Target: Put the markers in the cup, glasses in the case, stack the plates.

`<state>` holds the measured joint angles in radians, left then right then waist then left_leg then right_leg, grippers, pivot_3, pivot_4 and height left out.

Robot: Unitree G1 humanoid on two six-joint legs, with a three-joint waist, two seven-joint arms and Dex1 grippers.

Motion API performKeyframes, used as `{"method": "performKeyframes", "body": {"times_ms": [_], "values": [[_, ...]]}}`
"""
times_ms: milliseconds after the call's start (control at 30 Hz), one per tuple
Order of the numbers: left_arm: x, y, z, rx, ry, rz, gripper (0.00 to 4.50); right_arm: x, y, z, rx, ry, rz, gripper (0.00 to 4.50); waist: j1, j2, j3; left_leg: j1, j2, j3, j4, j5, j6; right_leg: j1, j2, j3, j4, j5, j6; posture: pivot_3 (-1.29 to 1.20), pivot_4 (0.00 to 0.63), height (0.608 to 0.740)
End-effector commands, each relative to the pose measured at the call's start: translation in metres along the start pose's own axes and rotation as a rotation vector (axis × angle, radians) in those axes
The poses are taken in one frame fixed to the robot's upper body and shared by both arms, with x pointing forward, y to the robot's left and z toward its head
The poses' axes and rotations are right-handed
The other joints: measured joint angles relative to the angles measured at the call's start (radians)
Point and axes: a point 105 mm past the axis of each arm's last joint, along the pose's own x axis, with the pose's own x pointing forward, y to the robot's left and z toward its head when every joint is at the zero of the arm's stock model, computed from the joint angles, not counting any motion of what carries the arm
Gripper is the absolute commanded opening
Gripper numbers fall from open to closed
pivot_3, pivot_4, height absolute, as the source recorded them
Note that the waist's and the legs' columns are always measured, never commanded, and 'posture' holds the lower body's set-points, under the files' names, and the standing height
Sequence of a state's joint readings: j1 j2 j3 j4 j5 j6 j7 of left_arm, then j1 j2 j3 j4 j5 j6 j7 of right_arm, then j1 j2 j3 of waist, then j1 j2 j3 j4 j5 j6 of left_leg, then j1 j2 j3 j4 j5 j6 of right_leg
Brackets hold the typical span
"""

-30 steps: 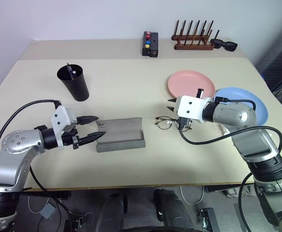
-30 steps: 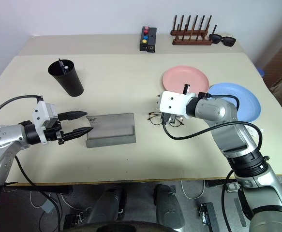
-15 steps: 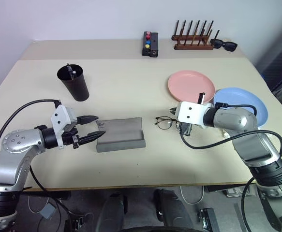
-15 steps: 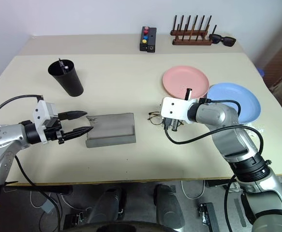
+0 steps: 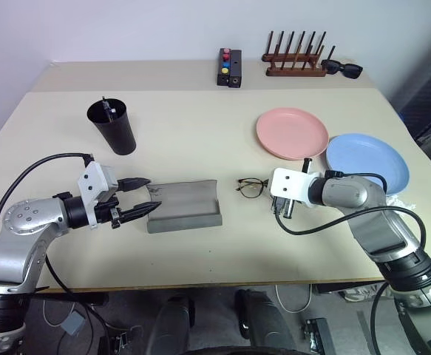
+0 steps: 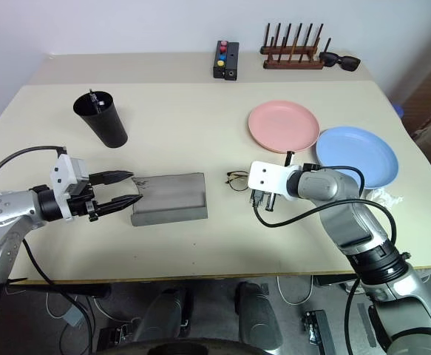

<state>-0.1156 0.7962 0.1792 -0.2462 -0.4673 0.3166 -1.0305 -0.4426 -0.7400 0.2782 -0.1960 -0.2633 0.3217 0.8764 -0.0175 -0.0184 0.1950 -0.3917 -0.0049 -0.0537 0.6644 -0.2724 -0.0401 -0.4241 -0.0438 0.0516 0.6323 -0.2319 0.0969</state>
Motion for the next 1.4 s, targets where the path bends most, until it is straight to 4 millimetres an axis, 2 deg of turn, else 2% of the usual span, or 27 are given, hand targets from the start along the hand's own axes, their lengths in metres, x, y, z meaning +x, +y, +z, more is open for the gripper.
{"method": "performKeyframes", "body": {"times_ms": [33,833,933,1000,1033,1367,1400], "values": [[-0.001,-0.001,0.010,0.037,-0.031,-0.003,2.93,-0.003,-0.006,-0.001,-0.038,0.008,-0.028,2.12,0.000,0.000,0.000,0.000,0.000,0.000,0.000,0.000,0.000,0.000,0.000,0.000,0.000,0.000,0.000,0.00,0.150,0.735],[-0.005,0.001,0.005,0.038,-0.027,0.003,2.93,0.008,-0.016,-0.001,-0.060,0.019,-0.044,2.12,0.000,0.000,0.000,0.000,0.000,0.000,0.000,0.000,0.000,0.000,0.000,0.000,0.000,0.000,0.000,0.00,0.150,0.735],[-0.007,0.001,0.001,0.037,-0.026,0.005,2.93,0.009,-0.016,-0.001,-0.067,0.018,-0.043,1.26,-0.001,0.000,0.000,0.000,0.000,0.000,0.000,0.000,0.000,0.000,0.000,0.000,0.000,0.000,0.000,0.00,0.150,0.735],[-0.007,0.002,0.000,0.036,-0.026,0.006,2.93,0.009,-0.016,-0.001,-0.069,0.017,-0.042,0.27,0.000,0.000,0.000,0.000,0.000,0.000,0.000,0.000,0.000,0.000,0.000,0.000,0.000,0.000,0.000,0.00,0.150,0.735],[-0.008,0.002,-0.001,0.036,-0.027,0.006,2.93,0.009,-0.016,-0.001,-0.071,0.017,-0.042,0.08,0.000,0.000,0.000,0.000,0.000,0.000,0.000,0.000,0.000,0.000,0.000,0.000,0.000,0.000,0.000,0.00,0.150,0.735],[-0.008,0.004,-0.002,0.043,-0.036,0.021,2.93,0.003,-0.021,0.003,-0.104,0.017,-0.056,0.08,-0.001,0.000,0.000,0.000,0.000,0.000,0.000,0.000,0.000,0.000,0.000,0.000,0.000,0.000,0.000,0.00,0.150,0.735],[-0.010,0.007,-0.002,0.048,-0.033,0.035,2.93,-0.001,-0.025,0.009,-0.119,0.004,-0.056,0.08,-0.001,0.000,0.000,0.000,0.000,0.000,0.000,0.000,0.000,0.000,0.000,0.000,0.000,0.000,0.000,0.00,0.150,0.735]]}}
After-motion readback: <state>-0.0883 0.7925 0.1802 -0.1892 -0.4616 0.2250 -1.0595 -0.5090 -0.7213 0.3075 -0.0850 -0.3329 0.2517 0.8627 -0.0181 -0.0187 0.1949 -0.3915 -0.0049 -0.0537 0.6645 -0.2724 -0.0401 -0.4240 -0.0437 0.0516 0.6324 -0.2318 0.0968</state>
